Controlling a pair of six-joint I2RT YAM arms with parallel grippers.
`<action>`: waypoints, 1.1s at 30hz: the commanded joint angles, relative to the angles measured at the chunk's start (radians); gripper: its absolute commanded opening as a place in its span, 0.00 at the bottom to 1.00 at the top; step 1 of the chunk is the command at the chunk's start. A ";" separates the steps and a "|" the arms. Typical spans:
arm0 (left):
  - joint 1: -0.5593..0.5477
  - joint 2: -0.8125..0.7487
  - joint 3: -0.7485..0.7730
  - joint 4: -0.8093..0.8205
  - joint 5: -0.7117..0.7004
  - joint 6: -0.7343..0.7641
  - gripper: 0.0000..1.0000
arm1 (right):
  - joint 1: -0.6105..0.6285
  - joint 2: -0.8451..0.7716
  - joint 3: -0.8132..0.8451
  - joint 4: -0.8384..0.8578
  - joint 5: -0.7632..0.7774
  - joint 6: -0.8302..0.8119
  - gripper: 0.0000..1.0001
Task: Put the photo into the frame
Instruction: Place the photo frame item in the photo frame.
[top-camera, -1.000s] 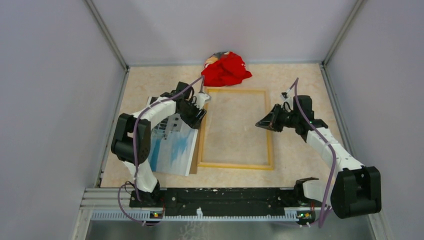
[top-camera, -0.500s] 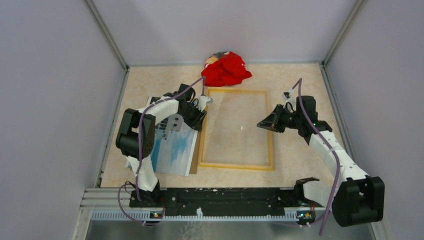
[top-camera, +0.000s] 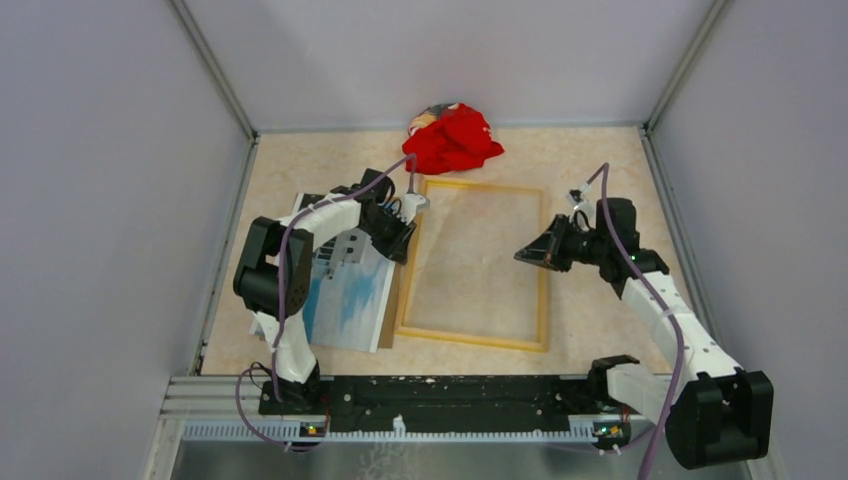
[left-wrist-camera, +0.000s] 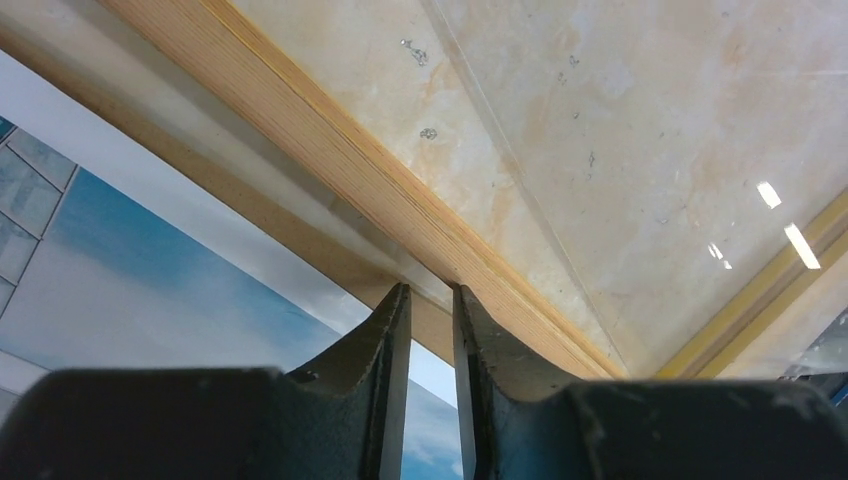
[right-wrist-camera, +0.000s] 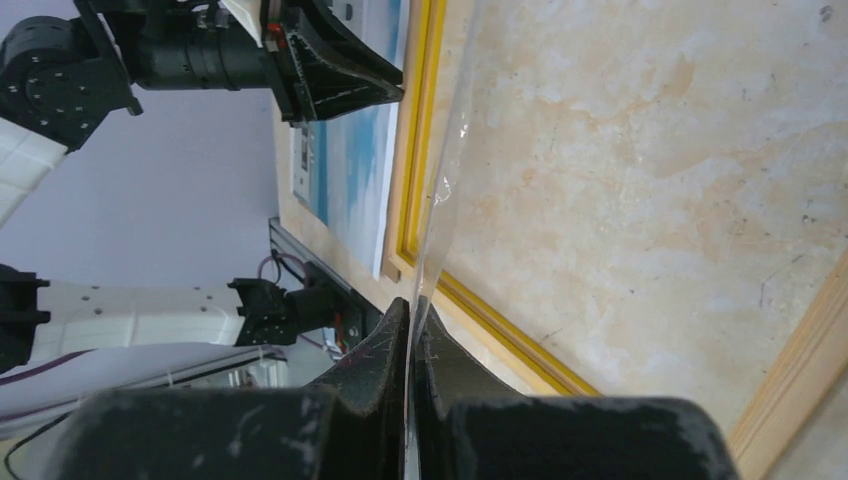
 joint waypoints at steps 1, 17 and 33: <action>-0.012 -0.018 0.010 -0.009 0.046 0.004 0.28 | 0.000 0.016 0.092 0.076 -0.073 0.030 0.00; 0.061 -0.011 0.008 -0.022 0.129 -0.039 0.09 | 0.116 0.128 0.261 0.125 -0.045 0.040 0.00; 0.103 -0.046 -0.014 -0.006 0.149 -0.054 0.10 | 0.116 0.192 0.146 0.194 0.035 0.048 0.00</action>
